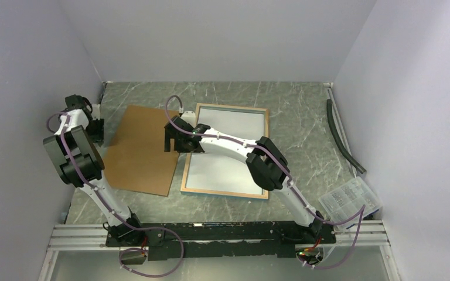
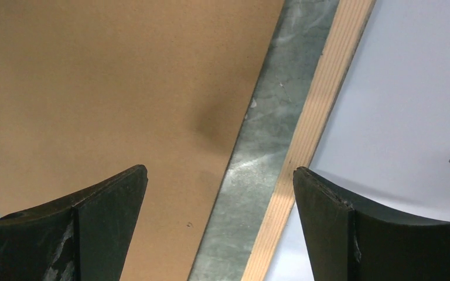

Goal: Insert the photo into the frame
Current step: Pick up the photo frame item at the center of the board.

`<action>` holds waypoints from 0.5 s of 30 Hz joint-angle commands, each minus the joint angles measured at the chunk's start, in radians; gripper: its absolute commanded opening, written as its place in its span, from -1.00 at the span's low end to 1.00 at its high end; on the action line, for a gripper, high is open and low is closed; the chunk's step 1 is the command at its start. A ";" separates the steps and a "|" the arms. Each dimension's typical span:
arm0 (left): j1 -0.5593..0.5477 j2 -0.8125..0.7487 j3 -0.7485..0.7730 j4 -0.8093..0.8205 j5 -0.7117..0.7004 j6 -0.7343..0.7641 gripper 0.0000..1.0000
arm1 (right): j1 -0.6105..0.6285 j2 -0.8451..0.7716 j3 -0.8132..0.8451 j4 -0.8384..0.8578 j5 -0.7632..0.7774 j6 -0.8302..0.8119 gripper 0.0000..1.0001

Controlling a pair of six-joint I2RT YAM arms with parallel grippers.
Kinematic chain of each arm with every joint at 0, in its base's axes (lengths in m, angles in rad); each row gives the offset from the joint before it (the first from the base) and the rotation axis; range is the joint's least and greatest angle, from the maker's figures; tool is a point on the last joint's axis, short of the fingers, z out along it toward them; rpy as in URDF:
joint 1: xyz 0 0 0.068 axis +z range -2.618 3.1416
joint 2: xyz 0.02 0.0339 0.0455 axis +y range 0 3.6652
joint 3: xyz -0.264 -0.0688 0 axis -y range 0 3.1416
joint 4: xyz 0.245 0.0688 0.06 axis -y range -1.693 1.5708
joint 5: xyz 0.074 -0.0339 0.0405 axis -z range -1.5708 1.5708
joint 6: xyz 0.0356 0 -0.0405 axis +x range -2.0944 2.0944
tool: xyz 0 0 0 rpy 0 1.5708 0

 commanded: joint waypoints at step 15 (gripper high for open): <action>-0.011 0.091 -0.072 0.079 0.072 -0.021 -0.05 | 0.002 0.126 0.124 -0.043 0.021 0.107 0.99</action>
